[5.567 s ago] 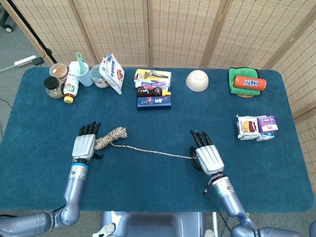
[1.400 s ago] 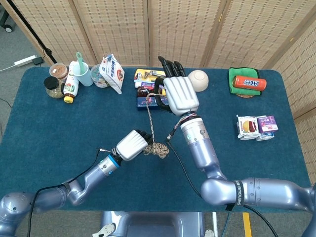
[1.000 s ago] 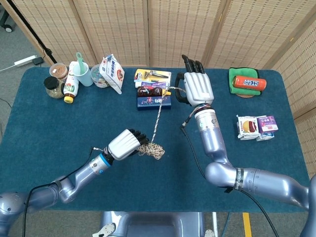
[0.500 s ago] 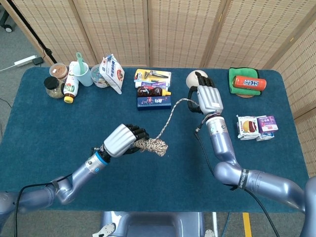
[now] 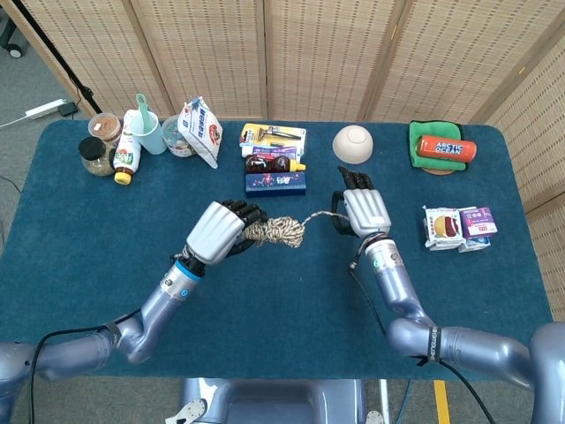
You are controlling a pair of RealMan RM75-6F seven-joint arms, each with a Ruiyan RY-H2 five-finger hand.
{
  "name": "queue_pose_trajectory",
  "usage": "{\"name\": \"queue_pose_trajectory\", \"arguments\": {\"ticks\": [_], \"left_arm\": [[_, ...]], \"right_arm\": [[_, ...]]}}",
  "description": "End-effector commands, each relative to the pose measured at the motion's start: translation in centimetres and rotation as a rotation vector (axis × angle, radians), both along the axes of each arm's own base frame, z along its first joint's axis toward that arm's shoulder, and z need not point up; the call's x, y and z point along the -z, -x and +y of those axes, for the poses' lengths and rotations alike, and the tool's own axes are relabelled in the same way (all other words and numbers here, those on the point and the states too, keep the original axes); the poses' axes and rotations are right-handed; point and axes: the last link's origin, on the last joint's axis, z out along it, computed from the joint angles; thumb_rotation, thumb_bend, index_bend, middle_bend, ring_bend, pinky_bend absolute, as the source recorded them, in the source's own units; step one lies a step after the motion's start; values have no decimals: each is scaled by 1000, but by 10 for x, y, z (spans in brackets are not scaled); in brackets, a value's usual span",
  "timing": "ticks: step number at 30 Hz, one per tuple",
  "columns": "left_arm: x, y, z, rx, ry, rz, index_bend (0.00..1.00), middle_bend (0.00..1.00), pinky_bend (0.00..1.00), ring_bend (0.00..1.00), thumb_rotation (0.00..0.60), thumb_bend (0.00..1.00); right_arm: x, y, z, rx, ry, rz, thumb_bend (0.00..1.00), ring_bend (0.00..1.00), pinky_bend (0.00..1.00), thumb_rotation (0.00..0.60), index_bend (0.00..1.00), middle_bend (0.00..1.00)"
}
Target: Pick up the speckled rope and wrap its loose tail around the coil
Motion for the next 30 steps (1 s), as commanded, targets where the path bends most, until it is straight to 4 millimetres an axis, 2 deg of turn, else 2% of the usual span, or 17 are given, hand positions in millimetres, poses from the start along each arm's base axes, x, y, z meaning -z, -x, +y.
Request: {"name": "queue_pose_trajectory", "arguments": {"ticks": [1, 8, 12, 22, 30], "left_arm": [[3, -12, 3, -31, -33, -10, 652, 530, 673, 531, 600, 383], [8, -27, 2, -44, -66, 9, 654, 530, 673, 533, 600, 380], [13, -33, 0, -41, -91, 46, 688, 530, 673, 533, 600, 380], [25, -43, 3, -75, -147, 64, 691, 530, 673, 537, 600, 379], [34, -43, 4, -133, -189, 72, 691, 530, 673, 539, 600, 381]], "right_arm": [[6, 4, 15, -28, -12, 44, 561, 0, 0, 600, 721, 0], [5, 1, 43, -66, -31, 38, 561, 0, 0, 600, 723, 0], [5, 0, 59, -89, -51, 18, 561, 0, 0, 600, 723, 0], [-2, -16, 103, -195, -87, -25, 561, 0, 0, 600, 725, 0], [-14, -21, 127, -222, -58, -92, 561, 0, 0, 600, 726, 0]]}}
